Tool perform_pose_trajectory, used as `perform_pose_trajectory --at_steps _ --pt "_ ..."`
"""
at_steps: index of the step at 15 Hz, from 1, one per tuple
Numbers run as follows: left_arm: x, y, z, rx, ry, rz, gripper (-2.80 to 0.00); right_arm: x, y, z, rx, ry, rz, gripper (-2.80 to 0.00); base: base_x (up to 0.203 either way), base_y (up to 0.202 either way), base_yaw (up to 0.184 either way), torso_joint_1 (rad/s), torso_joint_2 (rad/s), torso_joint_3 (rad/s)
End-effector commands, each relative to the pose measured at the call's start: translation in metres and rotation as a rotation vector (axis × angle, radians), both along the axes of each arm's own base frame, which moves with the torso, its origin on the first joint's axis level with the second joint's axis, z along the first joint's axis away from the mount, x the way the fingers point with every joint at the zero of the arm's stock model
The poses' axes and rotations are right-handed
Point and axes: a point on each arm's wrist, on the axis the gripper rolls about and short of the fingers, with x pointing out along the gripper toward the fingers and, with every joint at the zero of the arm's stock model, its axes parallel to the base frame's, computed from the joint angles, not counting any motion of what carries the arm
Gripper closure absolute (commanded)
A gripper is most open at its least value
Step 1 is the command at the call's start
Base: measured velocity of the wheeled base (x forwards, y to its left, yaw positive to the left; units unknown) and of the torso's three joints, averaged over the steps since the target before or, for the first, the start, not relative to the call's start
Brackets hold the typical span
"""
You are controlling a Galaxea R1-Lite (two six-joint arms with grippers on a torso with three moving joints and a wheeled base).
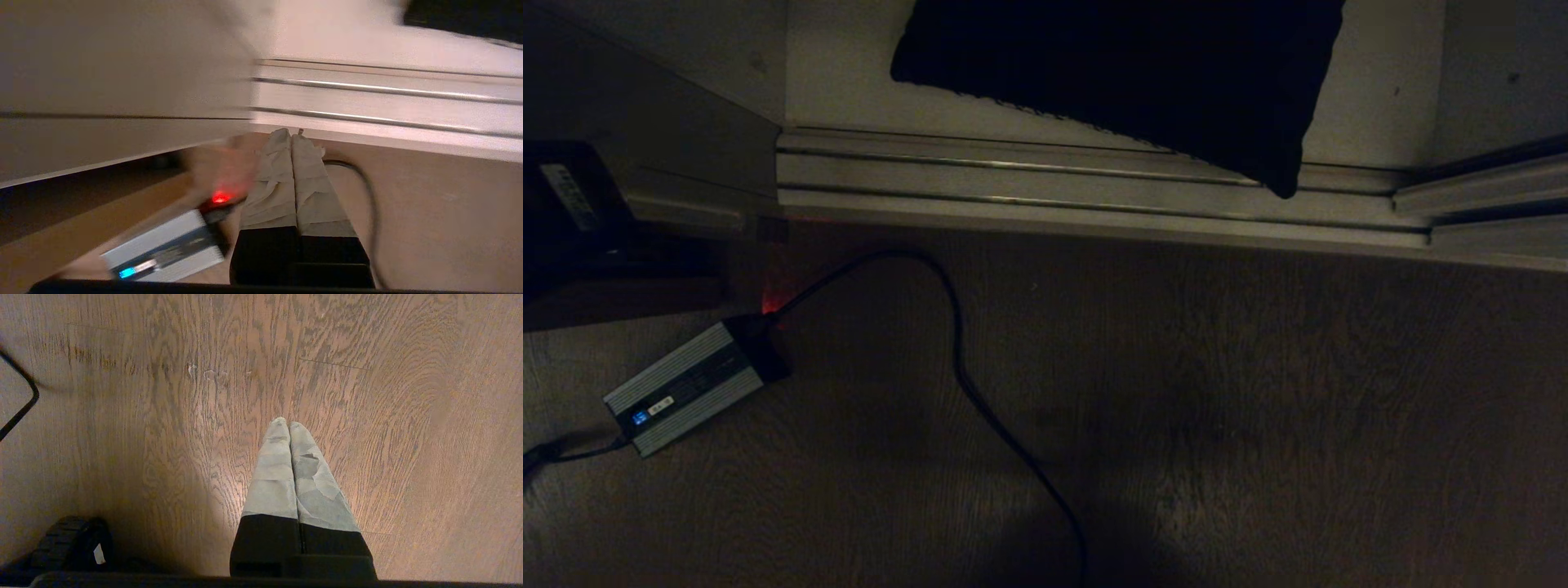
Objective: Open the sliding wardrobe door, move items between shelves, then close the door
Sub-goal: Place the pillow on the lower shelf
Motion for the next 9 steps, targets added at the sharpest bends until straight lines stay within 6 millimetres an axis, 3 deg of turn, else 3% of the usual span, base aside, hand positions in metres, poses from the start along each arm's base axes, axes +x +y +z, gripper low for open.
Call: perform_pose_trajectory --at_steps 1,9 --pt "-0.006 0.010 0.001 -0.011 -0.019 0.049 0.00 0.000 0.000 -0.001 0.001 0.003 0.001 0.00 0.000 0.000 0.000 0.000 0.00 0.000" --pt "-0.015 0.031 -0.019 -0.023 0.005 0.179 0.00 0.000 0.000 -0.001 0.001 0.001 0.001 0.00 0.000 0.000 0.000 0.000 0.00 0.000"
